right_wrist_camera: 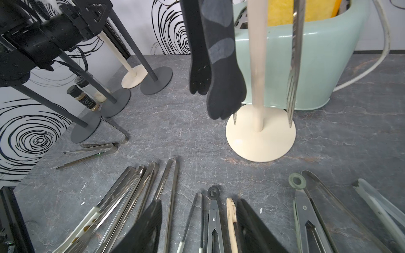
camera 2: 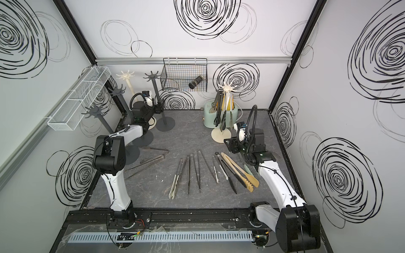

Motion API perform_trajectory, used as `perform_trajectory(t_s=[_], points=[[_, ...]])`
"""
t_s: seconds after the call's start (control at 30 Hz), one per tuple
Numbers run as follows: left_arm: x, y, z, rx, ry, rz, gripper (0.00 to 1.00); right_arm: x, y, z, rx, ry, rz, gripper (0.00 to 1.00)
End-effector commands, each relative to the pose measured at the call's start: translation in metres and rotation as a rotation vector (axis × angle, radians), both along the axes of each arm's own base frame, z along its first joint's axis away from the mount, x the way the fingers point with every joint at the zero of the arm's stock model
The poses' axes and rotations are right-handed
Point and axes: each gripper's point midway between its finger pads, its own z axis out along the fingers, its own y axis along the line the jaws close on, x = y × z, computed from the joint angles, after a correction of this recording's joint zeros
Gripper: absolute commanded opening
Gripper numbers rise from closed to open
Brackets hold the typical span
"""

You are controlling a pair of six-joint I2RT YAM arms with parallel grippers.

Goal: Hang food tongs on kitchen utensil racks
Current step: Move the rack to the center of the board.

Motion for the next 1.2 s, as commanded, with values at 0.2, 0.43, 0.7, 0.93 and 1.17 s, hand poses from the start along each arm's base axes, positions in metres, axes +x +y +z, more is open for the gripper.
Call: perform_trajectory(t_s=[0.2,0.43,0.7,0.93,1.17], points=[[0.030,-0.012,0.017,0.045,-0.090,-0.052,0.62,0.008,0.002,-0.009,-0.018,0.009,0.001,0.57],[0.029,-0.011,0.011,0.042,-0.075,-0.034,0.10,0.013,0.002,-0.014,-0.022,0.030,-0.001,0.57],[0.005,-0.020,0.015,0.022,-0.072,-0.034,0.00,0.010,0.002,-0.007,-0.020,0.014,0.001,0.57],[-0.041,-0.052,0.023,0.023,-0.068,-0.040,0.00,0.003,0.001,0.005,-0.019,-0.025,-0.001,0.57],[-0.089,-0.114,0.024,0.044,-0.065,-0.105,0.00,-0.009,0.003,0.016,-0.014,-0.068,0.006,0.57]])
